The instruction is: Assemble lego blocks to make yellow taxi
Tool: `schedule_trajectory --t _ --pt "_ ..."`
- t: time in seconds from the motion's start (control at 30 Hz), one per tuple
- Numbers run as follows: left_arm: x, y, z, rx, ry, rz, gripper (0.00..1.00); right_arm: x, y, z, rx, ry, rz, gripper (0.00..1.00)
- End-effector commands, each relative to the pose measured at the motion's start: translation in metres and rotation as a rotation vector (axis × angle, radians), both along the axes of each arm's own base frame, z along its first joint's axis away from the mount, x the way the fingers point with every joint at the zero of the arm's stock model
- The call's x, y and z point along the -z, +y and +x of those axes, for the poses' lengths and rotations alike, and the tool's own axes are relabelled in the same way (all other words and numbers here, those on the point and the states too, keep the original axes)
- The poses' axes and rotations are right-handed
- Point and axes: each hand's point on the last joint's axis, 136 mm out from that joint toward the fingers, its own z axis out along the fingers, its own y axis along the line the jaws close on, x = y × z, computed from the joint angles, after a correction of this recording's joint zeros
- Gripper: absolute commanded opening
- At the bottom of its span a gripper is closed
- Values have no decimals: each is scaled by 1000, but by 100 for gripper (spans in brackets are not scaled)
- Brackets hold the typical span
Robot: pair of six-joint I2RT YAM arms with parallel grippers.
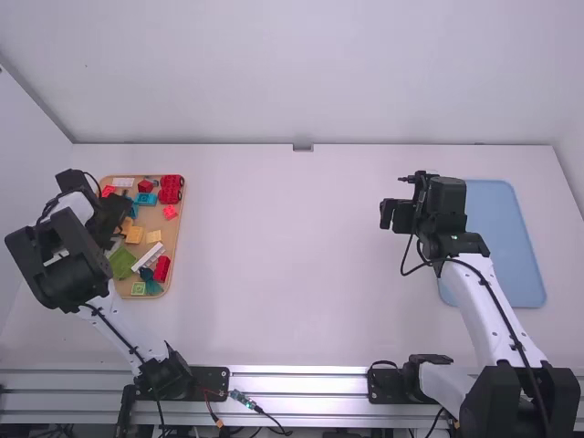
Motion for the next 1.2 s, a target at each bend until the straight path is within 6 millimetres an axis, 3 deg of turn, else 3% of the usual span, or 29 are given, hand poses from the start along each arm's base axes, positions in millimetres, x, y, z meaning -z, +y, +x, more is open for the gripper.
schedule_trajectory --t 0.0,0.1,0.23,0.4,0.5,0.6,0.73,0.83,1.03,1.17 --pt "-3 -6 2 23 -8 -23 95 -11 1 4 -5 -28 3 99" --pt "-1 -4 -4 10 26 -7 100 -11 1 4 -5 -28 3 99" --pt "6 0 -29 -54 140 16 99 -11 1 4 -5 -29 3 99" --pt "2 -7 -31 -44 147 -26 99 -12 1 4 -5 -29 2 99" --pt "-11 -6 -27 -43 144 -29 99 -12 1 4 -3 -29 0 99" --pt "-40 -3 -17 -54 117 -39 99 -12 0 4 -3 -29 0 99" --pt "-61 -7 -19 -45 137 -71 99 -11 0 4 -2 -29 1 99" --pt "-68 -15 -22 -21 153 -100 99 -12 0 5 -3 -33 1 99" --pt "-90 -2 -7 22 99 -34 99 -14 3 7 -11 -45 3 99" --pt "-94 1 -1 -55 64 -51 98 -15 11 6 -32 -48 2 99"
